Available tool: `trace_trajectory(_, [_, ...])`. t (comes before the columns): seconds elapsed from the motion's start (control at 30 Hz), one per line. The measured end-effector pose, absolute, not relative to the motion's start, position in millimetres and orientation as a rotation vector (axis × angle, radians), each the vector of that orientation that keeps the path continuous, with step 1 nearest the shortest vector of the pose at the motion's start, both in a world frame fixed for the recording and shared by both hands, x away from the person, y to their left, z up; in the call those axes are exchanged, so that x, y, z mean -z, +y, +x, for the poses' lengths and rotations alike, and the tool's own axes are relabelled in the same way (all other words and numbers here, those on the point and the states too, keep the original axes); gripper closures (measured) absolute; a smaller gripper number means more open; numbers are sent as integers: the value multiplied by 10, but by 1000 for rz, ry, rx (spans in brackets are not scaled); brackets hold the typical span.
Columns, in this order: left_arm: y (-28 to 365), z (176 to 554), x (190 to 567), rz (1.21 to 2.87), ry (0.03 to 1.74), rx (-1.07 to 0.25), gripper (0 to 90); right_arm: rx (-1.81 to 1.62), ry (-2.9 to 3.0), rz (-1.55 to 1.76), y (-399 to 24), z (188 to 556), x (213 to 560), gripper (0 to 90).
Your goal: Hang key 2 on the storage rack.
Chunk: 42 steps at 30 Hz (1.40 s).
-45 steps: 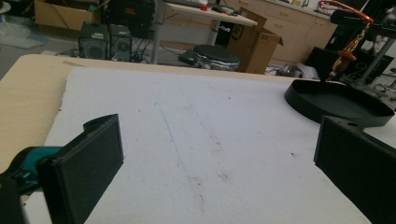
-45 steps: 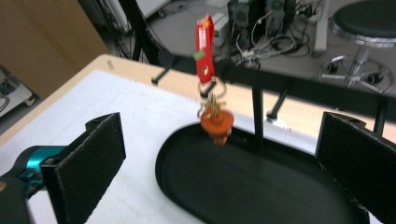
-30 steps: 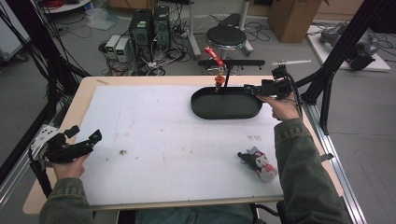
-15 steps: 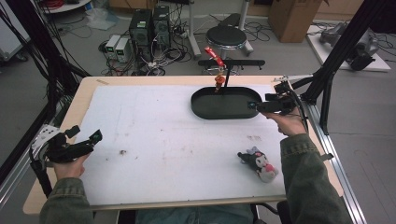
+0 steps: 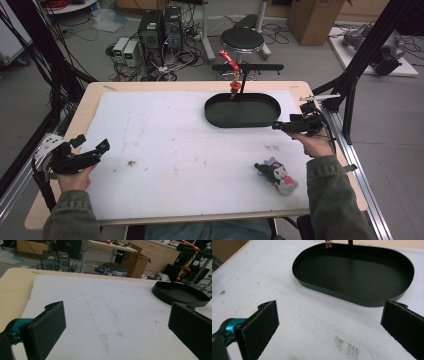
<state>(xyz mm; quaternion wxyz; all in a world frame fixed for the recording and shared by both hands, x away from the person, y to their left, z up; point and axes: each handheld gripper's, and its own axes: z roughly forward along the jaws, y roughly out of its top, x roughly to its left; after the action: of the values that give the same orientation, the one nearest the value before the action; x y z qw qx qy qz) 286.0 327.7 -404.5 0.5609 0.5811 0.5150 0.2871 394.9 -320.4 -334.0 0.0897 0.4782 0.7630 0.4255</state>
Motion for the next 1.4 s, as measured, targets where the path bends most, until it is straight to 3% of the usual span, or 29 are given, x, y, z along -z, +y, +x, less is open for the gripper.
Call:
trace_trajectory(0.8, [3280, 2859, 4044, 1368, 1214, -671, 17, -1084, 2463, 1396, -3163, 3497, 3844, 5])
trace_trajectory(1.4, [3283, 2856, 4041, 1356, 1215, -666, 18, -918, 2581, 1355, -3120, 3154, 4022, 5])
